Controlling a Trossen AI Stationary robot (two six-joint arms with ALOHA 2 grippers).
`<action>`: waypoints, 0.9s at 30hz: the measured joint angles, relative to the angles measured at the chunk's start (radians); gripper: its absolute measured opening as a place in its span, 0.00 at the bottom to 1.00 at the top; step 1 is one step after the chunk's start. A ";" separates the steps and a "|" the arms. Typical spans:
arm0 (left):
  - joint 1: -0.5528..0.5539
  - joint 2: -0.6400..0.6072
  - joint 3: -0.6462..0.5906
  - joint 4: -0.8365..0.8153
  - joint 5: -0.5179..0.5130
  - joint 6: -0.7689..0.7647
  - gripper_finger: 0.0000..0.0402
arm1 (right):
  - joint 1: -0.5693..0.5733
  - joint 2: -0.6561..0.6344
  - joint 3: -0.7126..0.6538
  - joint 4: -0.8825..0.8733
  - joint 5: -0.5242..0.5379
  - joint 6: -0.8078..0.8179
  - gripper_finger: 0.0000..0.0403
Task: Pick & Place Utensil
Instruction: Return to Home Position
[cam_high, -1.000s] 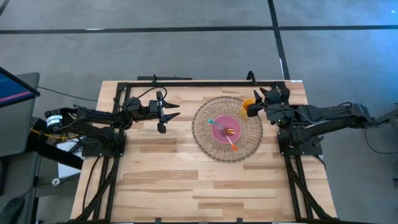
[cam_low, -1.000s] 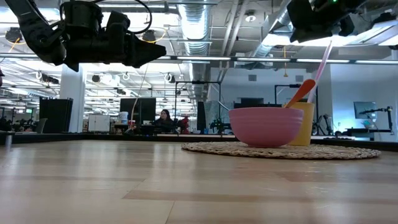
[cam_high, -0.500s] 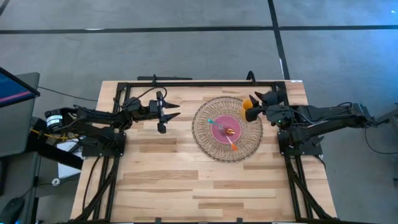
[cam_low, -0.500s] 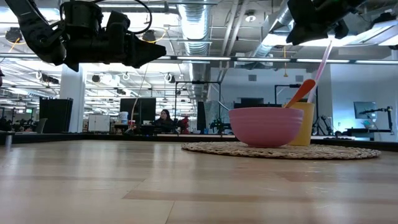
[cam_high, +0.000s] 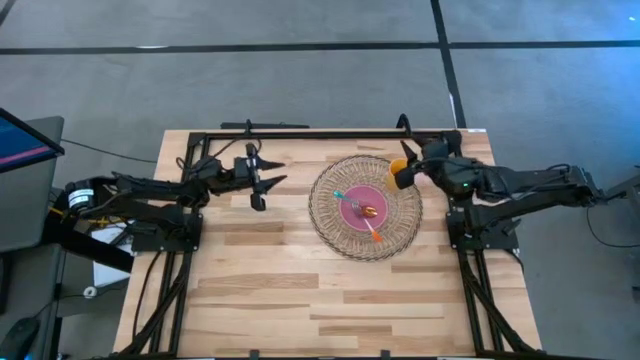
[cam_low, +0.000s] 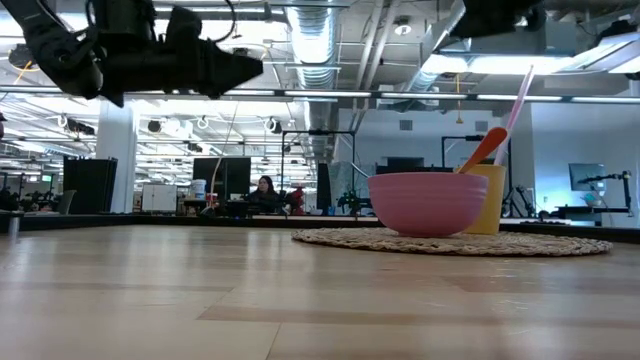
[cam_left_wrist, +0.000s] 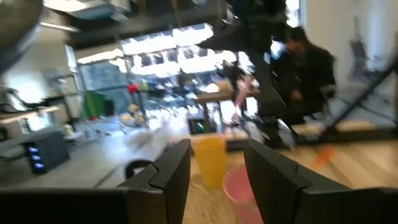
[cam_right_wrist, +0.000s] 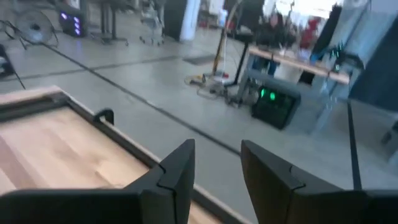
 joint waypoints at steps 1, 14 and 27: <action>0.000 -0.020 0.000 0.000 -0.024 -0.013 0.38 | 0.009 -0.001 0.014 0.001 0.000 -0.022 0.31; 0.000 -0.354 0.000 -0.312 -0.290 -0.043 0.38 | 0.228 -0.003 0.144 -0.192 0.003 -0.040 0.31; 0.054 -0.487 0.000 -0.555 -0.399 -0.093 0.38 | 0.337 -0.180 0.071 -0.552 0.044 0.339 0.31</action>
